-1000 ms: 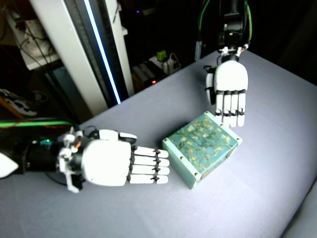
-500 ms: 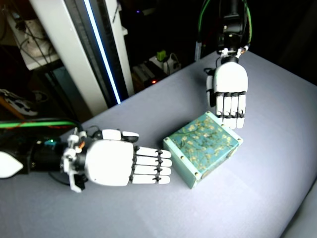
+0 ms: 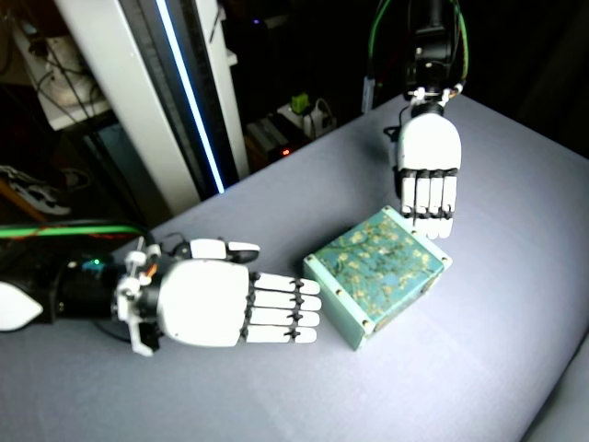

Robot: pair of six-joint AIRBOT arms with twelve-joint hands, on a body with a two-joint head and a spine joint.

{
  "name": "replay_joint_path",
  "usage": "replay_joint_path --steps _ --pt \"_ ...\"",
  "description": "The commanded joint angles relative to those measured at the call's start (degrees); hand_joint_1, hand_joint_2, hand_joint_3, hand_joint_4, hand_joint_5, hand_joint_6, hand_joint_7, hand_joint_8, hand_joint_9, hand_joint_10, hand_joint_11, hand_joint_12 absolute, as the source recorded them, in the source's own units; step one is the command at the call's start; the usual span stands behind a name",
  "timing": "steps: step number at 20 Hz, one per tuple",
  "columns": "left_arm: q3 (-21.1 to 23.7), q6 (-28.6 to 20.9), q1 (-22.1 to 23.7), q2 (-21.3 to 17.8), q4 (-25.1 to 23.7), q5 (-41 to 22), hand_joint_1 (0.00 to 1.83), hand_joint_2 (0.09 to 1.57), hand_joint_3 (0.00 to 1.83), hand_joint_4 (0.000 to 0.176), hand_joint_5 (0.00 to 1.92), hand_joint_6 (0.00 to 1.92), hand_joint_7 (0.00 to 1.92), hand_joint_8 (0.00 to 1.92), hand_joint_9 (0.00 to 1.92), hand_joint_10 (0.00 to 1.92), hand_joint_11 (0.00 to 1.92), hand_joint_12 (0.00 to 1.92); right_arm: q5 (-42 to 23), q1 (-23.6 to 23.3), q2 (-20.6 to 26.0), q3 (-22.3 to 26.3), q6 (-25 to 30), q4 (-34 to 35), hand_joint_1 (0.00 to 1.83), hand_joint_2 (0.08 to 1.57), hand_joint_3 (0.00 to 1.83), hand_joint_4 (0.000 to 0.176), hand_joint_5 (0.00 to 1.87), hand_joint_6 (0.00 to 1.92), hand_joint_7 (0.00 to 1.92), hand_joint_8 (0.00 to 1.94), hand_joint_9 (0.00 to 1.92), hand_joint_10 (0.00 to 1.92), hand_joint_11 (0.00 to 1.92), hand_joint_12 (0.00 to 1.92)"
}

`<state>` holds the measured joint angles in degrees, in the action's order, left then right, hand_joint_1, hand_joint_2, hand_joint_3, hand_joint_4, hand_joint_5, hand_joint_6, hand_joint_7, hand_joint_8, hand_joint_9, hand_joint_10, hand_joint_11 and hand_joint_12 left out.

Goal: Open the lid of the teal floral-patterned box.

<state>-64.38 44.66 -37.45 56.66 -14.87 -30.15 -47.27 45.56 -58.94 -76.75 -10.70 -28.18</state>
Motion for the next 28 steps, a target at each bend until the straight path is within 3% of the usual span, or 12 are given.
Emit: replay_joint_path --steps 1,3,4,6,8,9,10,11,13,18,22,28 --pt "0.5 -0.5 0.5 0.0 0.5 -11.3 0.35 1.56 0.02 0.000 0.00 0.00 0.00 0.00 0.02 0.00 0.00 0.32 -11.1 -0.9 -0.2 0.4 0.6 3.1 0.00 1.31 0.00 0.018 0.02 0.01 0.00 0.00 0.00 0.00 0.01 0.00" --pt "0.7 0.0 0.1 -0.1 2.8 -14.0 0.45 1.57 0.02 0.000 0.00 0.00 0.00 0.00 0.00 0.00 0.00 0.46 -13.4 -0.9 -0.2 0.4 0.6 5.5 0.00 1.33 0.00 0.000 0.08 0.01 0.03 0.00 0.00 0.00 0.00 0.00" --pt "0.8 0.6 -0.2 -0.2 3.9 -14.8 0.40 1.57 0.04 0.000 0.00 0.00 0.00 0.00 0.00 0.00 0.00 0.25 -14.0 -0.9 -0.3 0.4 0.6 6.1 0.00 1.32 0.00 0.000 0.08 0.00 0.04 0.00 0.00 0.00 0.00 0.00" --pt "1.2 2.5 -1.0 -0.7 7.6 -17.7 0.77 1.53 0.07 0.000 0.00 0.00 0.00 0.00 0.11 0.00 0.00 0.45 -15.7 -0.9 -0.8 0.1 0.6 8.3 0.00 1.35 0.00 0.000 0.07 0.00 0.04 0.00 0.00 0.00 0.00 0.00" --pt "1.2 3.0 -1.2 -0.8 9.3 -19.2 0.75 1.52 0.02 0.082 0.00 0.00 0.00 0.00 0.19 0.00 0.00 0.97 -16.6 -0.9 -1.3 -0.4 0.5 10.0 0.00 1.34 0.00 0.000 0.07 0.00 0.03 0.00 0.00 0.00 0.00 0.00" --pt "1.2 3.3 -1.2 -0.8 10.1 -19.9 0.69 1.53 0.02 0.092 0.00 0.00 0.00 0.00 0.16 0.00 0.00 0.97 -17.0 -0.9 -1.6 -0.7 0.4 11.1 0.00 1.32 0.00 0.000 0.08 0.00 0.04 0.01 0.00 0.00 0.00 0.00" --pt "1.2 3.5 -1.2 -0.8 10.6 -20.4 0.74 1.52 0.01 0.066 0.00 0.00 0.00 0.00 0.09 0.02 0.00 0.80 -17.3 -0.9 -1.8 -0.9 0.4 11.8 0.00 1.32 0.00 0.000 0.09 0.01 0.06 0.01 0.01 0.00 0.01 0.01" --pt "1.2 3.8 -1.3 -0.8 11.1 -20.7 0.70 1.53 0.01 0.000 0.00 0.00 0.00 0.00 0.03 0.02 0.00 0.39 -17.4 -0.9 -2.1 -1.2 0.4 12.6 0.00 1.34 0.00 0.000 0.11 0.01 0.08 0.02 0.03 0.01 0.04 0.02" --pt "1.1 4.2 -1.3 -0.8 12.1 -21.4 0.60 1.55 0.02 0.000 0.00 0.00 0.00 0.00 0.00 0.00 0.00 0.04 -17.5 -0.7 -2.6 -1.8 0.3 14.0 0.00 1.33 0.00 0.000 0.11 0.01 0.08 0.01 0.03 0.01 0.03 0.01" --pt "0.1 4.2 0.1 -0.4 12.5 -21.7 0.03 1.48 0.00 0.000 0.00 0.00 0.00 0.00 0.00 0.00 0.01 0.00 -17.4 0.0 -3.2 -3.6 0.3 17.0 0.00 1.32 0.00 0.000 0.09 0.00 0.06 0.00 0.00 0.00 0.00 0.00" --pt "-2.1 4.7 3.2 1.2 12.4 -19.9 0.00 1.57 0.11 0.000 0.00 0.00 0.00 0.00 0.00 0.00 0.02 0.01 -17.4 0.5 -3.2 -5.2 0.3 19.4 0.00 1.38 0.02 0.000 0.11 0.01 0.07 0.01 0.04 0.01 0.03 0.01" --pt "-4.7 4.7 6.1 2.9 12.5 -17.9 0.00 1.37 0.00 0.000 0.00 0.00 0.00 0.00 0.00 0.00 0.03 0.03 -17.7 0.5 -3.2 -5.7 -0.7 22.8 0.00 1.36 0.00 0.000 0.15 0.01 0.11 0.01 0.07 0.01 0.07 0.03"
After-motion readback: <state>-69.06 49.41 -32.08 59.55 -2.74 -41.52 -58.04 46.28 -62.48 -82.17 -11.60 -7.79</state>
